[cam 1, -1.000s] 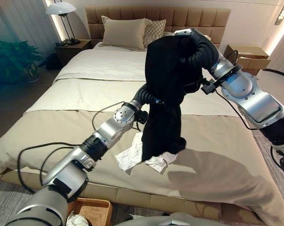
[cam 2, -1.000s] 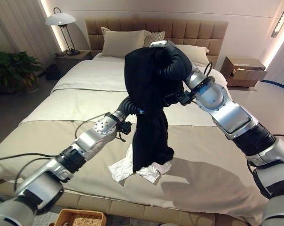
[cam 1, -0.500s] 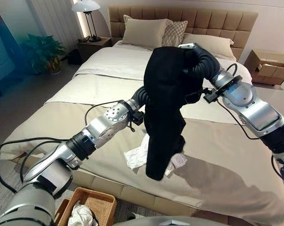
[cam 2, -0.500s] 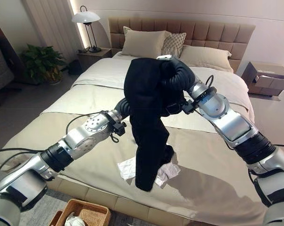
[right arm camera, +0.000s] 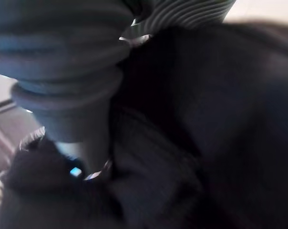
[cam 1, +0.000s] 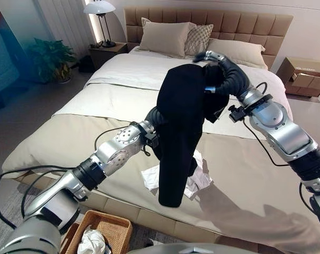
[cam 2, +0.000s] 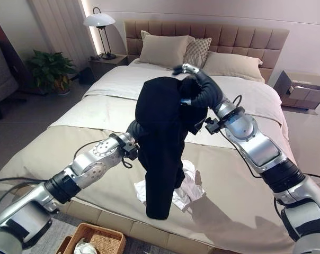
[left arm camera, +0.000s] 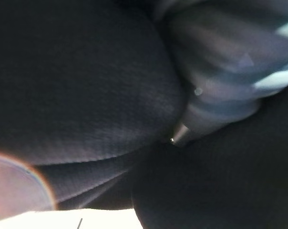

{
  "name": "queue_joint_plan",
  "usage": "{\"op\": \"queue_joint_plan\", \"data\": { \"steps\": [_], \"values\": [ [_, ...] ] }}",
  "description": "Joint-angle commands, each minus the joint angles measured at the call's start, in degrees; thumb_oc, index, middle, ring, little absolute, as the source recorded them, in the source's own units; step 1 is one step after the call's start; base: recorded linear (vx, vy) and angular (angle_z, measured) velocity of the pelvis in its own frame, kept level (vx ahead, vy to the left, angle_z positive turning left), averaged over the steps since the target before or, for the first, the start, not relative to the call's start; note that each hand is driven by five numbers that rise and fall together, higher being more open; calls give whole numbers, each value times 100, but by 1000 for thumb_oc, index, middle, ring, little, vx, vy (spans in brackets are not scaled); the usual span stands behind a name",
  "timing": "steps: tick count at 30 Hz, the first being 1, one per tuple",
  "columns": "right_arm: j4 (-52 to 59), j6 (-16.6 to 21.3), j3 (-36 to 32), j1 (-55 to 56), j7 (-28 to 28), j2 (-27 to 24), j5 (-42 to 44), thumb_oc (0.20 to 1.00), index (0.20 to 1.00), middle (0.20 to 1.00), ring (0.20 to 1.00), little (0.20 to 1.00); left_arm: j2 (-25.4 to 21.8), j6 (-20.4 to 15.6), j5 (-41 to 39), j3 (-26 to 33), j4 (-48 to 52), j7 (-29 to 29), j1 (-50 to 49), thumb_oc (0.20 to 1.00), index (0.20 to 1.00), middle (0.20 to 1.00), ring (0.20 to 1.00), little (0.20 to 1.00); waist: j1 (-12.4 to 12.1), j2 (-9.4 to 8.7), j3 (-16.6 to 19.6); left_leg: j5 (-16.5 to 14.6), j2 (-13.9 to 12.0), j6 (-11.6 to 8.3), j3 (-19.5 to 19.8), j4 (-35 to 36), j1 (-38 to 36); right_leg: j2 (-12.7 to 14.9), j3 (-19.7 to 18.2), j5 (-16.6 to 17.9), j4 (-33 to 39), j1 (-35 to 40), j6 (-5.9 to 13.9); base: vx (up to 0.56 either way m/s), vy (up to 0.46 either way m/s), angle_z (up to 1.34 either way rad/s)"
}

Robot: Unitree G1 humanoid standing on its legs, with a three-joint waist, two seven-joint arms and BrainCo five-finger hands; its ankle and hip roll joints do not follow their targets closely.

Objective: Pick up clothes into the bucket

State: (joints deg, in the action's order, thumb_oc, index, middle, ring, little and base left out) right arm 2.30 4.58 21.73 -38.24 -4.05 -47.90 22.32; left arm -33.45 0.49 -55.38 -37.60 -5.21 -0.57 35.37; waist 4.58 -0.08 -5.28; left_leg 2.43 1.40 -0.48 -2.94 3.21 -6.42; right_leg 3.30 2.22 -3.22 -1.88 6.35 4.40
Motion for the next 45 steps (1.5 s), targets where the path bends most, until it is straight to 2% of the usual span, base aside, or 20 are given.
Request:
{"op": "queue_joint_plan", "data": {
  "steps": [1,4,6,8,12,13,18,20,24,26,27,28,29,30,33,34,35,42,44,45],
  "values": [
    [207,303,-847,393,-464,123,-210,1000,1000,1000,1000,1000,55,-615,-209,876,226,-283,9,200,200,200,200,200,-197,-252,322,-501,104,74,38,-559,239,304,257,402,-178,-430,285,0,0,0],
    [209,377,-1406,904,-601,488,-97,1000,1000,1000,1000,1000,34,-745,-192,1453,511,-403,-409,200,200,200,200,200,-224,-212,285,-523,129,133,45,-562,252,308,195,402,-206,-483,287,7,10,0],
    [103,456,-1992,1560,-699,1067,166,1000,1000,1000,1000,1000,187,-916,-95,2156,738,-540,-777,200,200,200,200,200,-230,-160,253,-529,151,169,60,-534,265,309,165,372,-229,-530,288,15,30,-3],
    [140,463,-2156,1795,-706,1275,210,1000,1000,1000,1000,1000,245,-956,68,2353,849,-621,-899,200,200,200,200,200,-229,-146,259,-532,160,176,68,-525,266,312,166,354,-237,-539,287,0,0,0],
    [-79,566,-2715,2801,-646,2061,518,1000,1000,1000,1000,1000,136,-1234,1700,3517,1277,-1195,-1191,200,200,200,200,200,-221,-72,215,-548,198,200,114,-506,284,328,174,299,-291,-570,256,7,9,0],
    [-69,564,-2714,2814,-643,2067,518,1000,1000,1000,1000,1000,137,-1228,1710,3518,1292,-1204,-1207,200,200,200,200,200,-215,-76,224,-550,199,200,116,-509,288,329,177,295,-295,-573,256,14,33,0],
    [-956,605,-2897,4037,-305,2863,945,1000,1000,1000,1000,1000,-55,-1399,2631,4421,1423,-1523,-1558,200,200,200,200,200,-201,-23,117,-548,227,199,169,-537,353,345,230,254,-380,-631,233,-7,27,3],
    [-2137,501,-2821,4384,-306,3017,593,1000,1000,1000,1000,1000,-144,-1454,2903,4791,1371,-1591,-1874,200,200,200,200,200,-233,-47,-7,-536,242,185,235,-600,449,364,305,249,-428,-680,220,-68,18,8],
    [-3407,266,-2537,4484,-406,2820,-698,1000,1000,1000,1000,1000,-319,-1573,3189,5255,1380,-1618,-2408,200,200,200,200,200,-332,-89,-299,-522,280,161,352,-823,736,376,416,248,-537,-856,202,-110,8,18],
    [-3792,213,-2408,4450,-490,2758,-1042,1000,1000,1000,1000,1000,-331,-1590,3240,5357,1350,-1652,-2575,200,200,200,200,200,-349,-105,-376,-520,295,154,391,-917,863,383,452,249,-591,-944,190,-136,-1,15],
    [-4405,102,-2189,4375,-445,2653,-1428,1000,1000,1000,1000,1000,-405,-1625,3261,5409,1268,-1636,-2718,200,200,200,200,200,-439,-132,-592,-523,312,144,476,-1059,1036,401,528,231,-696,-1054,171,-127,-9,24],
    [-4420,111,-2183,4356,-446,2655,-1428,1000,1000,1000,1000,1000,-409,-1628,3260,5417,1266,-1635,-2714,200,200,200,200,200,-427,-137,-582,-495,317,145,479,-1059,1069,406,533,258,-684,-1079,171,-225,-25,22],
    [-4963,23,-2006,4236,-499,2575,-1724,1000,1000,1000,1000,1000,-445,-1617,3283,5389,1191,-1635,-2812,200,200,200,200,200,-505,-174,-775,-450,333,141,585,-1165,1272,427,633,288,-746,-1220,162,-123,-14,13],
    [-4987,36,-2000,4215,-500,2576,-1725,1000,1000,1000,1000,1000,-448,-1621,3282,5394,1187,-1635,-2808,200,200,200,200,200,-491,-175,-771,-454,335,140,594,-1181,1293,429,642,284,-755,-1233,162,-207,-13,28],
    [-5782,-88,-1614,3961,-426,2509,-2097,1000,1000,1000,1000,1000,-561,-1588,3433,5353,930,-1706,-2937,200,200,200,200,200,-591,-253,-1153,-418,349,141,764,-1511,1756,494,765,288,-998,-1563,120,-120,7,39],
    [-5793,-83,-1609,3949,-426,2510,-2097,1000,1000,1000,1000,1000,-563,-1592,3434,5356,925,-1706,-2934,200,200,200,200,200,-583,-255,-1149,-424,351,141,767,-1530,1775,497,768,280,-1013,-1579,120,-150,22,26],
    [-5772,-85,-1438,3940,-316,2486,-2178,1000,1000,1000,1000,1000,-578,-1570,3461,5354,743,-1754,-2955,200,200,200,200,200,-622,-296,-1353,-424,344,140,814,-1722,2018,535,793,242,-1181,-1757,84,-101,11,18],
    [-5658,24,-1091,3820,-270,2540,-2106,1000,1000,1000,1000,1000,-697,-1531,3596,5150,112,-2004,-2666,200,200,200,200,200,-712,-431,-1825,-548,341,144,1002,-2416,2769,622,886,18,-1844,-2384,-7,-81,1,19],
    [-5520,88,-961,3731,-329,2530,-2103,1000,1000,1000,1000,1000,-830,-1472,3756,5068,-168,-2150,-2524,200,200,200,200,200,-730,-494,-1993,-598,356,152,1064,-2652,3040,622,915,-54,-2047,-2612,-33,-138,-27,12],
    [-5407,171,-897,3648,-400,2510,-2037,1000,1000,1000,1000,1000,-1084,-1359,4150,5023,-368,-2334,-2421,200,200,200,200,200,-736,-553,-2137,-646,359,153,1102,-2938,3358,613,906,-91,-2230,-2865,-60,-160,-32,7]
  ]
}}
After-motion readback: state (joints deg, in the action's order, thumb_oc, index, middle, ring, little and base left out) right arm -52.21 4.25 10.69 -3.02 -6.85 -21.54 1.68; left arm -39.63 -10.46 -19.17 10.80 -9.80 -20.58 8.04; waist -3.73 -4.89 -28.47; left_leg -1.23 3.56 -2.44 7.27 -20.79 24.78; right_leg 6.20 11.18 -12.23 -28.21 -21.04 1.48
